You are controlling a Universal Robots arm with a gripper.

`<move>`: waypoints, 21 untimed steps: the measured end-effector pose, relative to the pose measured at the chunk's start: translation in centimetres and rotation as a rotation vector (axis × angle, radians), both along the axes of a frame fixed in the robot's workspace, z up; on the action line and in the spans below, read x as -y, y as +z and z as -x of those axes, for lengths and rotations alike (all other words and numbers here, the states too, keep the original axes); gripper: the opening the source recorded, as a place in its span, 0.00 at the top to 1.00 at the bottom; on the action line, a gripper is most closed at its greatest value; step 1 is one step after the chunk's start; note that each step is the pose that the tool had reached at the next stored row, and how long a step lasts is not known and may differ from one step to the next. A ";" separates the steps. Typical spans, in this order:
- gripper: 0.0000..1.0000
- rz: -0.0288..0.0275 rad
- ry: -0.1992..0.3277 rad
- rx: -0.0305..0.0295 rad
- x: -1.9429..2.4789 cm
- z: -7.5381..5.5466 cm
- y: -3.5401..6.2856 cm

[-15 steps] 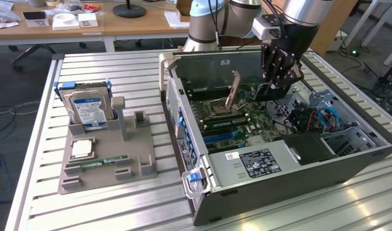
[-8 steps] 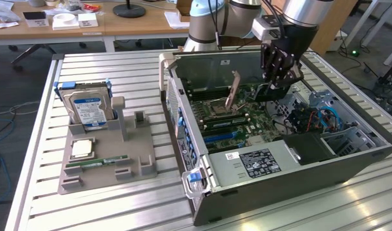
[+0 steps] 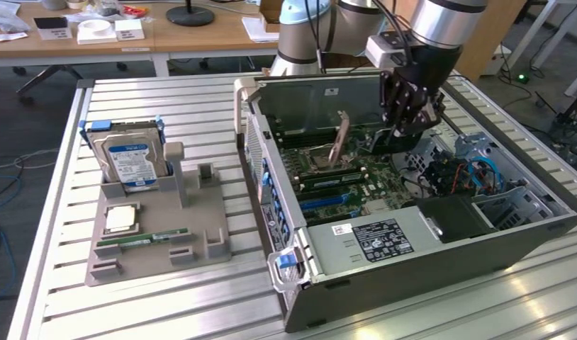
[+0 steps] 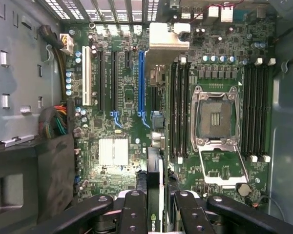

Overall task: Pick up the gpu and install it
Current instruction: 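Insert the gpu into the slot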

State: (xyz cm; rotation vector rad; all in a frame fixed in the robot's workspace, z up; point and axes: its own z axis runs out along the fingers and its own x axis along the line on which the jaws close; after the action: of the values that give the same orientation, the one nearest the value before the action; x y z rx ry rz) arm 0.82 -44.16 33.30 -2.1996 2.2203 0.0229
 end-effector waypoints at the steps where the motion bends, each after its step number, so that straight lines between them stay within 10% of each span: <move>1: 0.74 -0.0002 0.000 0.0006 0.00 0.1 -0.15; 10: 0.74 -0.0009 0.007 0.0170 0.01 1.0 -1.04; 21: 0.74 -0.0009 0.008 0.0177 0.01 1.3 -1.44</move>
State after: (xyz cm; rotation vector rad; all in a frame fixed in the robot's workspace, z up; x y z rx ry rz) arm -0.47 -44.17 31.86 -2.1991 2.2024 0.0044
